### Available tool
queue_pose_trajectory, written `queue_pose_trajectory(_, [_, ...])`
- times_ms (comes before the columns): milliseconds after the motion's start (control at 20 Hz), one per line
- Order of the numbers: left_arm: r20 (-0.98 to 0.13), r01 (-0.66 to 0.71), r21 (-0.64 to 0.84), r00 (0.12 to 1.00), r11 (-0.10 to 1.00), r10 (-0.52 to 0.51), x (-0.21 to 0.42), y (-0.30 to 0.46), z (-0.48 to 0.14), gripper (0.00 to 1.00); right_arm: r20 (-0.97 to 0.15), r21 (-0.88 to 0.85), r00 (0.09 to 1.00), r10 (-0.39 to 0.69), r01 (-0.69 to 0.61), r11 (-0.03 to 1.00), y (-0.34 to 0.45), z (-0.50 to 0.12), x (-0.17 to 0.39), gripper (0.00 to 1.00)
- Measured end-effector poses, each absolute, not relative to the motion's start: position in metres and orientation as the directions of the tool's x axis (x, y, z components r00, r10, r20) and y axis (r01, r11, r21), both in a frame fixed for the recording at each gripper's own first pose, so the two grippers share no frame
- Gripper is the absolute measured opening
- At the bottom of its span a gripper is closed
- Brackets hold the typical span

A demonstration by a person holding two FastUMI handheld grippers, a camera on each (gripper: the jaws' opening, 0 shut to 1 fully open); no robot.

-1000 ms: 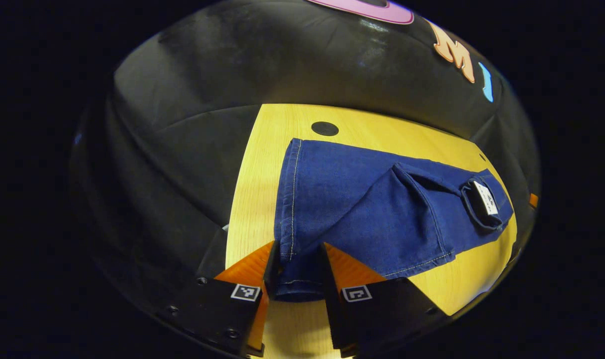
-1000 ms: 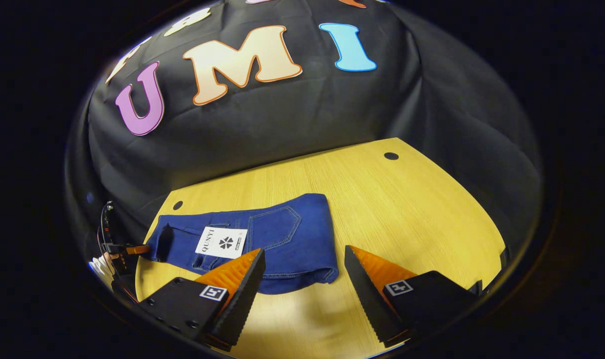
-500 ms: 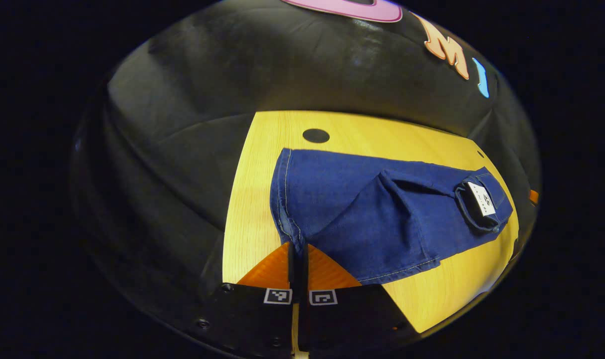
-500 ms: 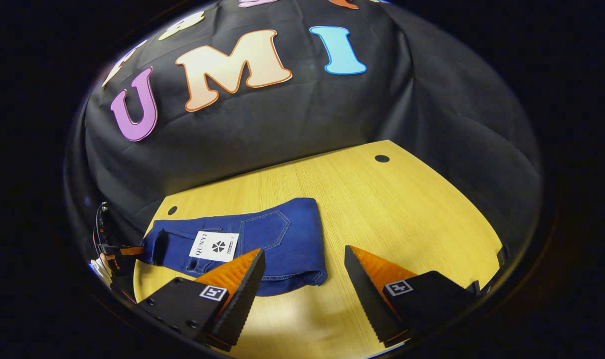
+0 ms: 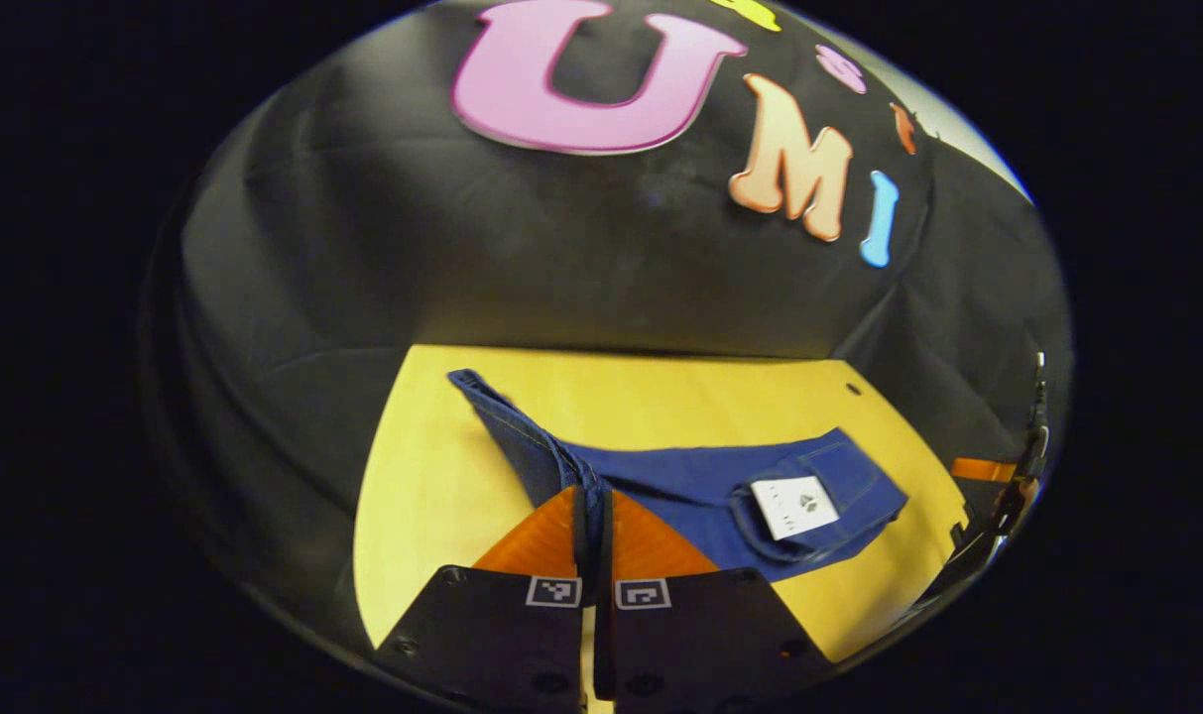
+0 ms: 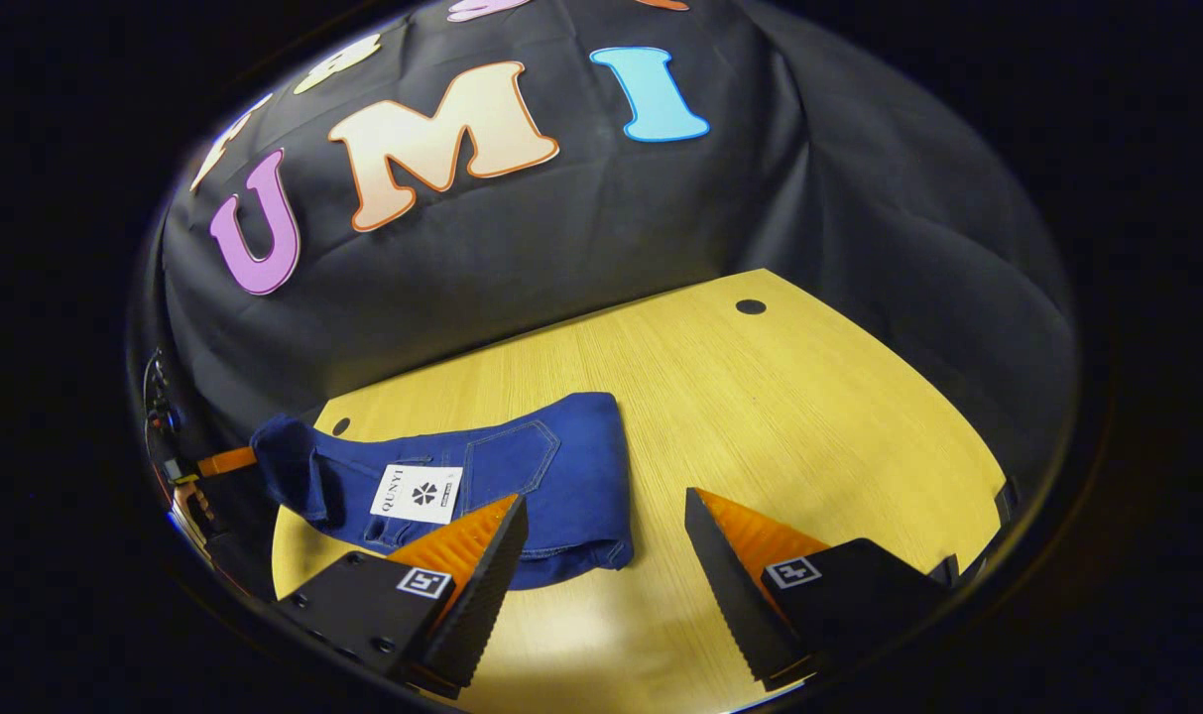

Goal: Grasp the waist and the cuffs of the jeans and fold them to make the two legs overlap; first hold the waist and fold one-third of the jeans toward the cuffs, then hold the cuffs and fold the remaining one-third in the same direction to finish folding.

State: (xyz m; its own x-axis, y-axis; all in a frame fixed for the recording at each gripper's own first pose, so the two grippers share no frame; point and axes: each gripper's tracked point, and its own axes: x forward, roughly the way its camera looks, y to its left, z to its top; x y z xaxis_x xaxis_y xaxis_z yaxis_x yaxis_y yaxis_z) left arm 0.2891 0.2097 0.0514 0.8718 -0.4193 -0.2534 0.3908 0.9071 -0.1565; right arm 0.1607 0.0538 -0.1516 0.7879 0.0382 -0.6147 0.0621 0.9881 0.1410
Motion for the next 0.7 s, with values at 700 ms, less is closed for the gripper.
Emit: queue_pose_trajectory(700, [-0.154, 0.703, -0.153, 0.677, 0.694, -0.72, 0.242, -0.086, 0.106, 0.0, -0.605, 0.104, 0.796, 0.017, 0.057, 0.993, -0.037, -0.141, 0.153, 0.98])
